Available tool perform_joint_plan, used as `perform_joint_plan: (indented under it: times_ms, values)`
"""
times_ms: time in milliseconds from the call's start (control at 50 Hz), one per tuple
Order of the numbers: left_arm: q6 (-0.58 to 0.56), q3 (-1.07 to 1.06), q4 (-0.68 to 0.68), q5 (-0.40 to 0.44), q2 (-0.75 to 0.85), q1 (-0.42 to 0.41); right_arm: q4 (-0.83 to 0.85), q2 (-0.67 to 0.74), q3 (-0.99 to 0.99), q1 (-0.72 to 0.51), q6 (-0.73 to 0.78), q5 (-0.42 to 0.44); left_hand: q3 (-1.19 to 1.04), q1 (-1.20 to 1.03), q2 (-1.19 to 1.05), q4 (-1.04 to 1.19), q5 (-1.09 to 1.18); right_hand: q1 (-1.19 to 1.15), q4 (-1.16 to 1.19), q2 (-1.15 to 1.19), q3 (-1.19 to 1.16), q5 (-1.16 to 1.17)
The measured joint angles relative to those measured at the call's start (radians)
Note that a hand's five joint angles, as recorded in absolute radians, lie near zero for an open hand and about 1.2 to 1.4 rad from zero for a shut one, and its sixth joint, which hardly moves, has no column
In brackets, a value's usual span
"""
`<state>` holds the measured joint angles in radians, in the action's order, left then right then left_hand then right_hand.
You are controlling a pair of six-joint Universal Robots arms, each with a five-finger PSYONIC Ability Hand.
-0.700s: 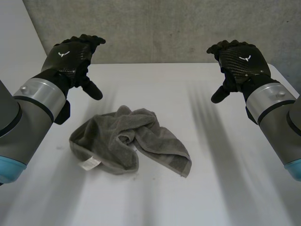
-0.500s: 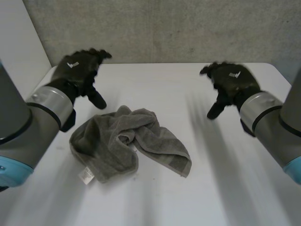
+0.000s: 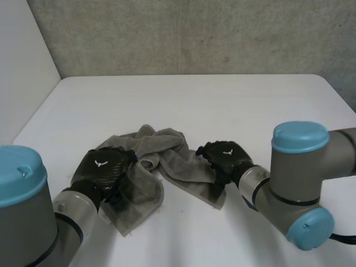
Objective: Fold the towel.
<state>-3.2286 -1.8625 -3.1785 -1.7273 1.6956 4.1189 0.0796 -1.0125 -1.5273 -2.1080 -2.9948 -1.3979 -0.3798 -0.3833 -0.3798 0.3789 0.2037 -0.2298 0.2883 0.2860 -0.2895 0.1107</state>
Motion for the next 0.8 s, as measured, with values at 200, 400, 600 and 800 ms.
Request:
perform_joint_plan:
  times_ms: [200,400,600,800]
  values:
    - [0.175,-0.012,-0.035,0.007,0.006,0.012,0.085,0.075,0.000,-0.007,0.004,-0.044,-0.005,-0.004,-0.006,0.007,0.009,-0.488,0.527,0.549,-0.526,0.490]
    - [0.313,0.045,-0.115,-0.001,0.084,0.005,0.223,0.032,-0.028,0.000,0.023,-0.081,-0.028,-0.024,-0.027,0.029,0.031,-0.742,0.900,0.889,-0.889,0.861]
    - [0.431,0.162,-0.151,-0.024,0.235,-0.004,0.234,-0.113,-0.090,0.008,0.097,-0.078,-0.067,-0.064,-0.067,0.069,0.070,-0.742,0.900,0.889,-0.889,0.864]
    - [0.474,0.268,-0.144,-0.036,0.351,-0.015,0.228,-0.196,-0.165,0.010,0.265,-0.078,-0.288,-0.299,-0.303,0.288,0.286,-0.742,0.900,0.889,-0.889,0.864]
